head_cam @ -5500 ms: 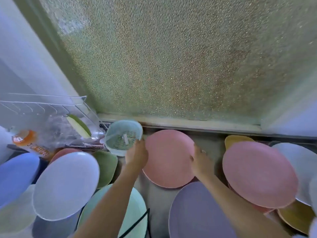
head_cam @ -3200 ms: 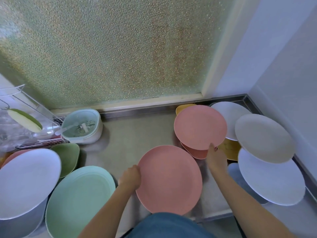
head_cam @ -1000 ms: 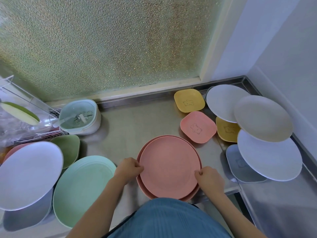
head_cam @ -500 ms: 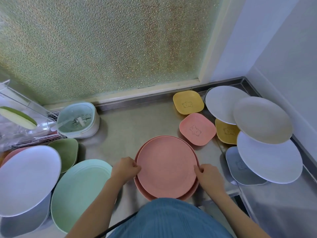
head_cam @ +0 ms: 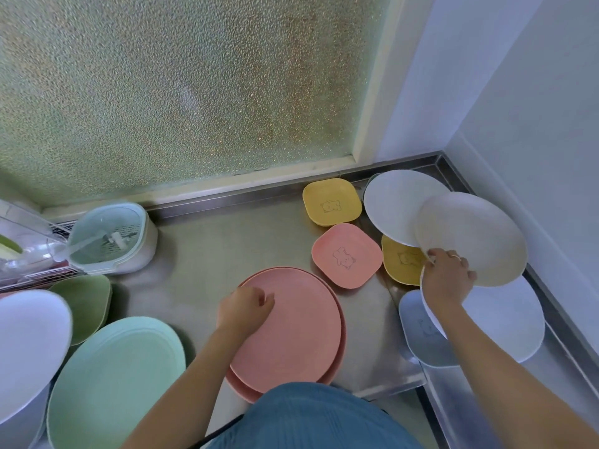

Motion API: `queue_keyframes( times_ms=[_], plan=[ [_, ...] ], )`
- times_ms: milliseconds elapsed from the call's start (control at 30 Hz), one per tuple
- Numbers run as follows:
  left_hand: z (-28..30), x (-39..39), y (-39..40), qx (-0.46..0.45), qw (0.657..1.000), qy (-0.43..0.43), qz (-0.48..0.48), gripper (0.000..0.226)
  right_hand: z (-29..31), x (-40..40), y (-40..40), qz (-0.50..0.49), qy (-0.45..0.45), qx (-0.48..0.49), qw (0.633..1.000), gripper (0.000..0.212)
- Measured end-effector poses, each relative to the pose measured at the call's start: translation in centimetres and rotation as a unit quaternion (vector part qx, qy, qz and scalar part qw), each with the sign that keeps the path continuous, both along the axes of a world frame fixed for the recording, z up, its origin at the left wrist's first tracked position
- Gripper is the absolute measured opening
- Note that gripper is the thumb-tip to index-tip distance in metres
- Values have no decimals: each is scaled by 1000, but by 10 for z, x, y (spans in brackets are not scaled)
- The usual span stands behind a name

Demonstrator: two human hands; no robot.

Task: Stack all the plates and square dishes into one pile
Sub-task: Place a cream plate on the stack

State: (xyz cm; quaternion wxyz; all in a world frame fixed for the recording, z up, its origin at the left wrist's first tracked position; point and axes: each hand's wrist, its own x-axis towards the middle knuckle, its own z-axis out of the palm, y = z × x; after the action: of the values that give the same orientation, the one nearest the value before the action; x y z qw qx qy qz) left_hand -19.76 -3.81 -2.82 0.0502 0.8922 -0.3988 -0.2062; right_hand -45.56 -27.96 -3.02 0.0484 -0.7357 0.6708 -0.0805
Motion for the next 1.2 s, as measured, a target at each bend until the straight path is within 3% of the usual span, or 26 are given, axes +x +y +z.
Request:
queue_keyframes(
  times_ms=[167, 300, 400, 500, 633, 767, 1000, 1067, 1200],
  plan=[
    [-4, -7, -2, 1, 1000, 0, 11, 50, -6, -2, 0, 25, -28, -63, 997, 22],
    [-6, -8, 0, -11, 999, 10, 41, 50, 6, 18, 24, 46, -102, -139, 984, 23],
    [-2, -8, 0, -74, 990, 46, 107, 50, 14, 43, 65, 169, -162, -177, 956, 26],
    [9, -2, 0, -178, 961, 92, 192, 44, 8, 61, 114, 311, -181, -162, 919, 30],
    [20, 12, 19, -249, 924, 94, 273, 45, -7, 68, 158, 488, -182, -145, 841, 40],
    [17, 20, 51, -210, 938, 48, 270, 43, -20, 65, 174, 588, -162, -123, 783, 39],
    [1, 12, 90, -85, 973, 19, 214, 39, -29, 48, 203, 684, -134, -46, 716, 24],
    [-4, 12, 95, -69, 976, 19, 206, 37, -33, 46, 206, 697, -110, -13, 708, 32],
    [-7, 11, 92, -30, 989, 14, 145, 37, -34, 42, 211, 680, -92, 15, 728, 32]
  ],
)
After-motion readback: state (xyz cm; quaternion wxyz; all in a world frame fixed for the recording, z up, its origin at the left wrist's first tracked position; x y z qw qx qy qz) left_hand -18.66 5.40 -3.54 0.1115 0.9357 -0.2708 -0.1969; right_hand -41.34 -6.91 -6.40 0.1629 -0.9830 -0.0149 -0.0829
